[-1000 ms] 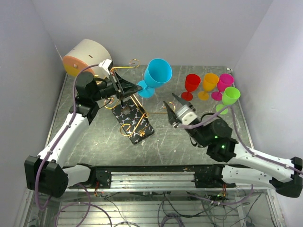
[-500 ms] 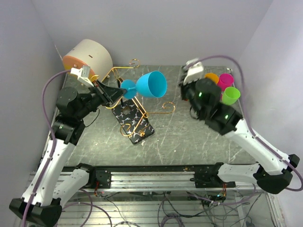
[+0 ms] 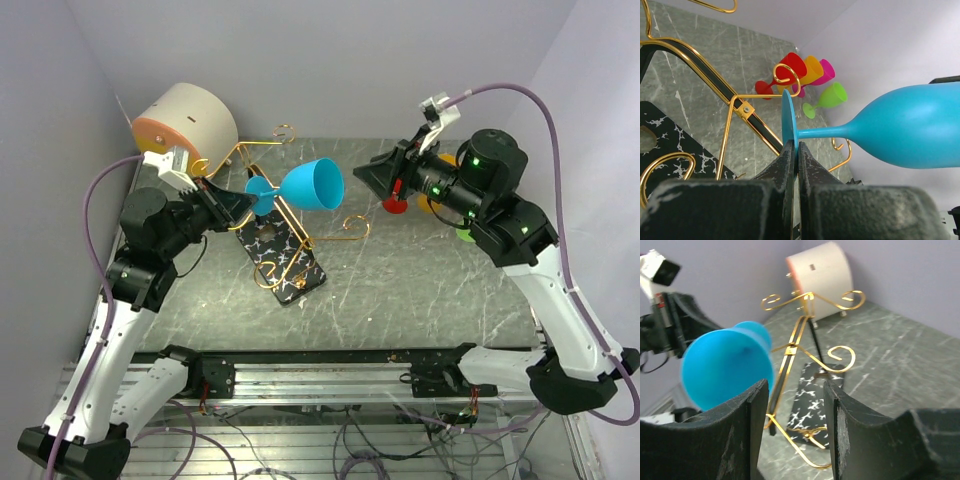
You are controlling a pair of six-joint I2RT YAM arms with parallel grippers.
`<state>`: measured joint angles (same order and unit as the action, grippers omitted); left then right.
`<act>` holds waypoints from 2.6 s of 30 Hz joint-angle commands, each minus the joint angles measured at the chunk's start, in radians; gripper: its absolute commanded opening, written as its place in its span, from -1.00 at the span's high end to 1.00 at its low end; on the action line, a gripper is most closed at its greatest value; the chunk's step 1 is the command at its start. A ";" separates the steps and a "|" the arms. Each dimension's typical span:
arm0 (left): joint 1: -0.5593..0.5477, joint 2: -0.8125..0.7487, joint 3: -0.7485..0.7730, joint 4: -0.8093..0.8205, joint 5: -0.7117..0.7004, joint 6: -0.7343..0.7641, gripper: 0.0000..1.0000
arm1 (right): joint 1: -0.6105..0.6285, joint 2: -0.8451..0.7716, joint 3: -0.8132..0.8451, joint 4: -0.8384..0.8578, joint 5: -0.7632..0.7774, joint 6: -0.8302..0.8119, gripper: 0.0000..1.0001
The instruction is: Take the wine glass off the wine glass rack
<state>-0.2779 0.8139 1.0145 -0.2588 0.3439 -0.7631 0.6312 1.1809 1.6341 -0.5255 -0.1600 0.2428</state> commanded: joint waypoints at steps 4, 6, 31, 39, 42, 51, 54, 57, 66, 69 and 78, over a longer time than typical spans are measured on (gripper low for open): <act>0.006 0.007 0.033 0.028 0.001 0.016 0.86 | -0.004 0.038 0.018 0.013 -0.238 0.063 0.04; 0.006 0.007 0.033 0.032 0.004 0.011 0.86 | -0.004 0.043 0.015 0.027 -0.246 0.068 0.05; 0.007 0.047 0.090 -0.057 -0.047 0.047 0.11 | -0.004 0.092 0.039 0.132 -0.127 0.097 1.00; 0.006 0.053 0.144 -0.179 -0.181 0.138 0.06 | -0.008 0.084 0.121 0.052 0.300 0.035 1.00; 0.007 0.039 0.132 -0.184 -0.207 0.156 0.08 | -0.031 0.131 0.179 -0.036 0.511 0.016 1.00; 0.006 0.024 0.122 -0.218 -0.261 0.204 0.11 | -0.344 0.223 0.196 -0.250 0.460 0.145 1.00; 0.007 0.024 0.118 -0.223 -0.281 0.220 0.11 | -0.437 0.209 0.133 -0.283 0.395 0.180 1.00; 0.007 0.034 0.117 -0.228 -0.286 0.232 0.11 | -0.505 0.194 0.087 -0.330 0.371 0.212 1.00; 0.006 0.065 0.107 -0.221 -0.290 0.253 0.12 | -0.695 0.122 -0.126 -0.350 0.275 0.250 1.00; 0.006 0.064 0.099 -0.220 -0.308 0.261 0.12 | -0.705 0.116 -0.188 -0.337 0.291 0.246 1.00; 0.006 0.028 0.079 -0.243 -0.393 0.289 0.13 | -0.708 0.157 -0.252 -0.359 0.375 0.341 1.00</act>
<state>-0.2771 0.8738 1.1030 -0.4973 0.0189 -0.5049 -0.0700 1.3125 1.3853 -0.8680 0.1524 0.5159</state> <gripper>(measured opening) 0.437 0.010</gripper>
